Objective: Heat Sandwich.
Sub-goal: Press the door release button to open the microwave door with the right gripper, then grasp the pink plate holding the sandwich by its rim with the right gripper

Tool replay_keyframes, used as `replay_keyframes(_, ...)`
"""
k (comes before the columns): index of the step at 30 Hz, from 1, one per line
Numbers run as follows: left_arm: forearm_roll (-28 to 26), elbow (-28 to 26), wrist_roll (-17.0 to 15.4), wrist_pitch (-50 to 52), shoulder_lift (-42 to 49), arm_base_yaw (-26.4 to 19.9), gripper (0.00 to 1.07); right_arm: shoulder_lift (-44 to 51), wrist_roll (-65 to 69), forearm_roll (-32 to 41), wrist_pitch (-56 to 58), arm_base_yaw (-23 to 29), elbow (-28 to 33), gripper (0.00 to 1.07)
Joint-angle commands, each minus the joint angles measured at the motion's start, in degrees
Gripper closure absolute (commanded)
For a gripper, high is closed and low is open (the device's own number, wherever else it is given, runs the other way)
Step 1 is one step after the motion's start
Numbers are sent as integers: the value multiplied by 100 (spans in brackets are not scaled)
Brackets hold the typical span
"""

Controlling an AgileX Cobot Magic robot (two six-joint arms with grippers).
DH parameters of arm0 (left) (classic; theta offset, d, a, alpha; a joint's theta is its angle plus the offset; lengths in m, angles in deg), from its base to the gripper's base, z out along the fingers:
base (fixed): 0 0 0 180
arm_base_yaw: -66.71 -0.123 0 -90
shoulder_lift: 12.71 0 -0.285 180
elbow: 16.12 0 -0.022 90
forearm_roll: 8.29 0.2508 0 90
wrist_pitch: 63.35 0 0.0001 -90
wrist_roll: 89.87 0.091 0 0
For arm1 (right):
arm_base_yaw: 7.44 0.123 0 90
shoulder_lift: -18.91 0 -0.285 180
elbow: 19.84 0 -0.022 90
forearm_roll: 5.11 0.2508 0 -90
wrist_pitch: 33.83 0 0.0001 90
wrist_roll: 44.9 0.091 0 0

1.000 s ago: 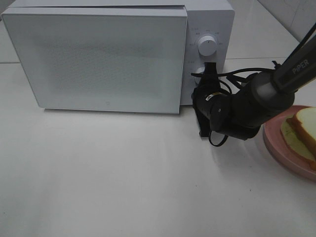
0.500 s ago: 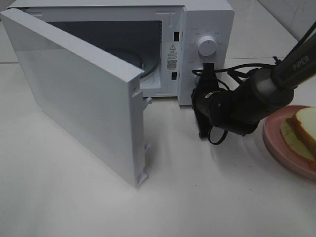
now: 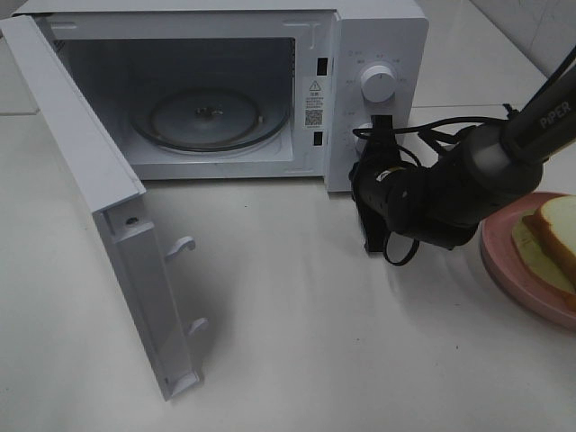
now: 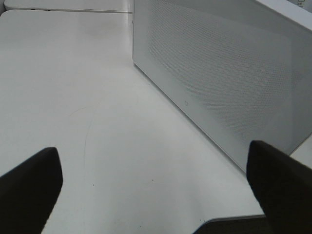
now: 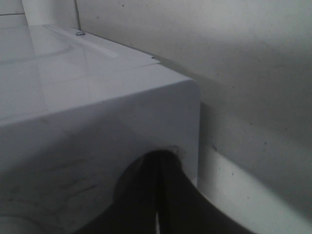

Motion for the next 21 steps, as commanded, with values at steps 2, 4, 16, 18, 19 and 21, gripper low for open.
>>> replay_keyframes(2, -40, 11, -11, 17, 92, 6, 10, 223, 40, -103, -728, -46, 63, 107)
replay_keyframes(4, -40, 11, -11, 17, 92, 6, 10, 275, 143, -97, -745, 52, 229, 107)
replay_keyframes(16, -40, 11, -11, 17, 92, 6, 10, 676, 441, -178, -602, 275, 911, 107)
replay_keyframes(18, -40, 11, -11, 17, 92, 6, 10, 859, 441, -212, -458, 332, 1129, 107)
replay_keyframes(19, -40, 11, -11, 17, 92, 6, 10, 859, 441, -212, -458, 332, 1129, 107)
replay_keyframes(21, -40, 11, -11, 17, 92, 6, 10, 1003, 430, -264, -372, 390, 1289, 107)
